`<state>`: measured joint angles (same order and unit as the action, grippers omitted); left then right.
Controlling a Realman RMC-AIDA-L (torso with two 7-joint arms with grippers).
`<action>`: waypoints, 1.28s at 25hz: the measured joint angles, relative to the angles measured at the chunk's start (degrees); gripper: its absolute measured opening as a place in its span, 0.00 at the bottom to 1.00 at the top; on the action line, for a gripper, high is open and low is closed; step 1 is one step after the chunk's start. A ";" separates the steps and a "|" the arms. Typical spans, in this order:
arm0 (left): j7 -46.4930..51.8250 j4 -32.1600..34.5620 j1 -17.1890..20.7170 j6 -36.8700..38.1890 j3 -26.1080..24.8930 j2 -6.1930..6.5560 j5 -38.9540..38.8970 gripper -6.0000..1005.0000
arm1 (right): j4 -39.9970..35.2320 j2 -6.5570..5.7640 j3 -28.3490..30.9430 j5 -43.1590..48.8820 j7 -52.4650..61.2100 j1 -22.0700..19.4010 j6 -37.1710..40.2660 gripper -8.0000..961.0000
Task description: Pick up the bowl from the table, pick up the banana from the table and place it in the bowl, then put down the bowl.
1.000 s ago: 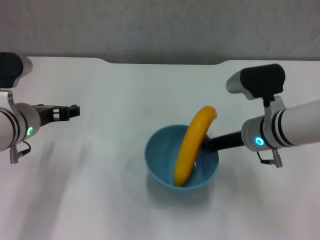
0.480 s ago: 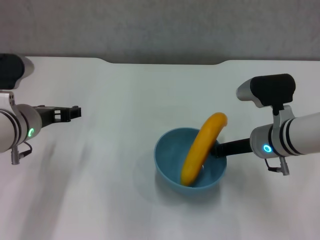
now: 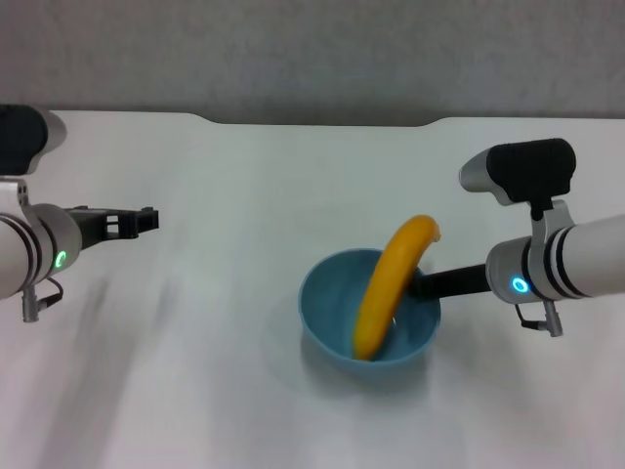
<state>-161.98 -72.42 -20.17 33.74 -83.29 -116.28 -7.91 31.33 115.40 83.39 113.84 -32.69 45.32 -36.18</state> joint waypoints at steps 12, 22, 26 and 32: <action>0.13 0.35 0.60 0.09 -0.25 0.00 0.00 0.89 | 6.06 0.08 -0.86 0.33 -0.97 -3.90 1.97 0.28; 0.12 0.52 2.27 -1.58 -0.95 0.06 -0.06 0.89 | 17.20 -0.26 -0.14 0.65 -4.58 -14.34 2.61 0.73; -0.20 0.58 2.78 -1.98 -2.07 0.13 -2.29 0.89 | 20.86 -0.27 0.84 0.65 -7.06 -18.38 2.70 0.83; -0.75 0.66 3.38 -3.58 -2.01 0.34 -3.58 0.89 | 28.67 -0.24 3.21 0.46 -11.69 -26.26 4.01 0.94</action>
<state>-162.73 -71.76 -16.78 30.16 -85.30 -115.94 -11.49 60.00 115.15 86.61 114.31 -44.39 19.07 -32.17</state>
